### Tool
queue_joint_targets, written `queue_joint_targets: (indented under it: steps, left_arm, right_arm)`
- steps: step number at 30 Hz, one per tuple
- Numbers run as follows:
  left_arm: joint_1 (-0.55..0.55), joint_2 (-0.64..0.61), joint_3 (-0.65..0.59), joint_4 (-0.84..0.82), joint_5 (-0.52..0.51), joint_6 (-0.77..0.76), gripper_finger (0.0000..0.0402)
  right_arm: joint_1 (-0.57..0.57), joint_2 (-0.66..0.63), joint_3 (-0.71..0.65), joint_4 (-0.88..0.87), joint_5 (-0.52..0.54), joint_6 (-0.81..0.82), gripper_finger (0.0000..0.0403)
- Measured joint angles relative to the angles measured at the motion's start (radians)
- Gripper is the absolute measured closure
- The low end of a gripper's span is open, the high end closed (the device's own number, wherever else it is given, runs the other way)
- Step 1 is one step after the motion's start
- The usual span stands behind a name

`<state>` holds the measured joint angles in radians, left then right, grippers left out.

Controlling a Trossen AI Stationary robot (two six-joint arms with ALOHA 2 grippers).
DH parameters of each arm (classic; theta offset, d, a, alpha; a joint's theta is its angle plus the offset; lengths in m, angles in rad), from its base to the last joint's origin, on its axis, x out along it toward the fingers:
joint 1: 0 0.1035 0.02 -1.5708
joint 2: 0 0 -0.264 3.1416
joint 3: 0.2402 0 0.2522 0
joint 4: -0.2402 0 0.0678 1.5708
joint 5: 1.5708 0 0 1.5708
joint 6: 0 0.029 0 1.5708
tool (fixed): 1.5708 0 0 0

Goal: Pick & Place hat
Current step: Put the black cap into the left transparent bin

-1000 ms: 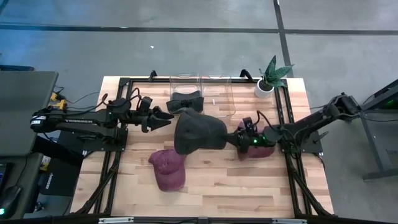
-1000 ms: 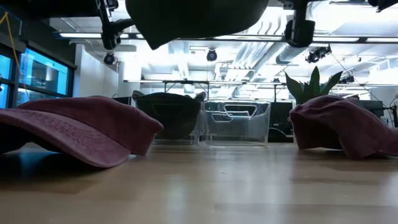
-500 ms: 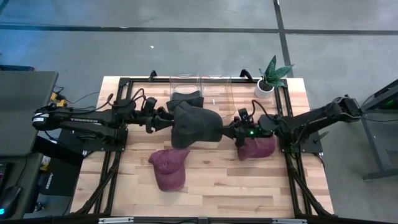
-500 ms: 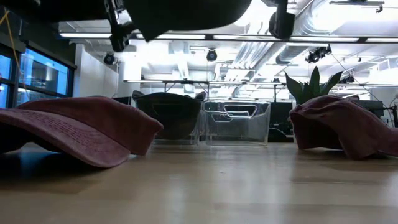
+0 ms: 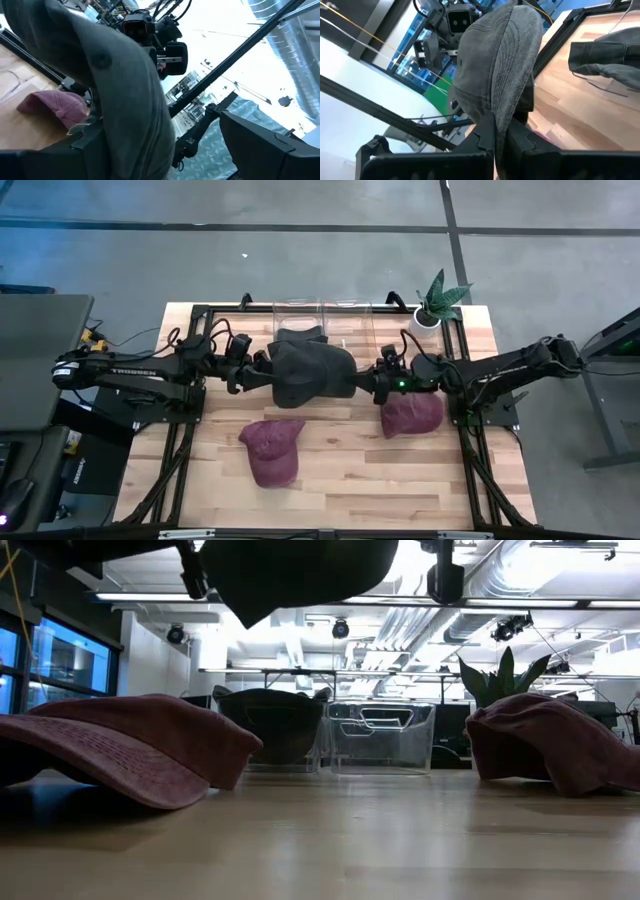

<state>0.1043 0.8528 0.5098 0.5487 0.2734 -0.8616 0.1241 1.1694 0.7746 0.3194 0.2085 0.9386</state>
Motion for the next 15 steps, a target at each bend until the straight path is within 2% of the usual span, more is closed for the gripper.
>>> queue_joint_targets:
  steps: [15]
  left_arm:
    - [0.000,0.011,0.000,0.000,-0.008,0.000,0.0079]
  right_arm:
    - [-0.055,0.000,0.000,0.074,-0.053,0.002,0.0398]
